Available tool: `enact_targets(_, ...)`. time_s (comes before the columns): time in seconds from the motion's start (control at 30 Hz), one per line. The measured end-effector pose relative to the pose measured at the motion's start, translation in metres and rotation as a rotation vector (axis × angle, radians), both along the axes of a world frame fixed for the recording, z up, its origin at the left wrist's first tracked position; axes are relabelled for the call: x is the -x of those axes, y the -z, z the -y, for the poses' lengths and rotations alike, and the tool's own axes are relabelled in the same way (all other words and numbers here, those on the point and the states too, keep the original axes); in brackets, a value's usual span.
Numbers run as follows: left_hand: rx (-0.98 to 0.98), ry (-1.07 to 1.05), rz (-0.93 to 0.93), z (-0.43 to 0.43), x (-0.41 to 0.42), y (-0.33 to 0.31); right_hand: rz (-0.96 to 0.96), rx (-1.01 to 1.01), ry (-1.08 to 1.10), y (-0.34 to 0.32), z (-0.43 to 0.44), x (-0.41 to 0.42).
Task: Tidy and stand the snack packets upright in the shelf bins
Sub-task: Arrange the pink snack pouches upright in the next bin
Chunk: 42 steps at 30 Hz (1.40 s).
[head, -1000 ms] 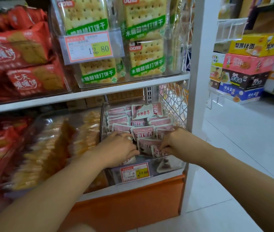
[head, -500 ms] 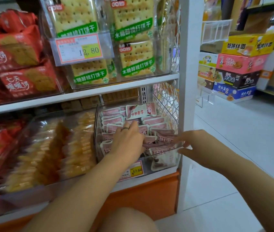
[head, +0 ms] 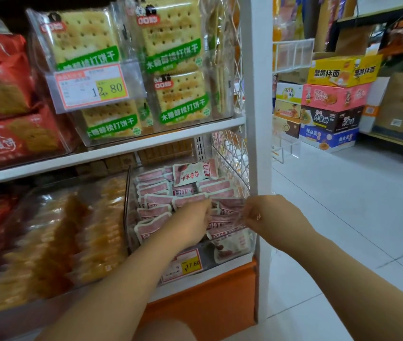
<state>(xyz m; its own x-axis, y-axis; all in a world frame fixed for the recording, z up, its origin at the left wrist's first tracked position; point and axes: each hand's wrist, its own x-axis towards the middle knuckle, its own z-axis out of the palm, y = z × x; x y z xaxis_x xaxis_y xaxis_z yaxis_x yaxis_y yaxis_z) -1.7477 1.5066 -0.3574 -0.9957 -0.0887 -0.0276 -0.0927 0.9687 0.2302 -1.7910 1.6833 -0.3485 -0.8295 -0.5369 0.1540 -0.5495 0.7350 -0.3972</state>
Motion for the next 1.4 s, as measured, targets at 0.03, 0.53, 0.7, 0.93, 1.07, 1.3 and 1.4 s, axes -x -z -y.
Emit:
enact_targets(0.03,0.005,0.001,0.000,0.003,-0.002,-0.003,-0.013,-0.032,0.000,0.000,0.001,0.000)
enact_targets(0.53,0.367,-0.011,0.085,0.020,-0.017,-0.033,-0.207,-0.314,0.025,-0.003,0.001,0.002)
enact_targets(0.7,0.062,-0.086,0.052,0.035,-0.023,-0.050,-0.181,-0.277,-0.034,-0.007,0.002,-0.005)
enact_targets(0.93,-0.009,-0.047,0.118,0.036,-0.064,-0.053,-0.101,-0.003,-0.348,-0.016,0.022,-0.020)
enact_targets(1.07,0.323,-0.007,0.088,0.034,-0.072,-0.037,-0.112,-0.218,-0.445,-0.007,0.052,-0.013)
enact_targets(1.3,0.380,0.006,0.090,0.039,-0.073,-0.025,-0.217,-0.346,-0.260,-0.007,0.078,0.005)
enact_targets(1.4,0.383,0.001,0.083,0.038,-0.070,-0.022,-0.211,-0.330,-0.164,-0.006,0.089,0.004)
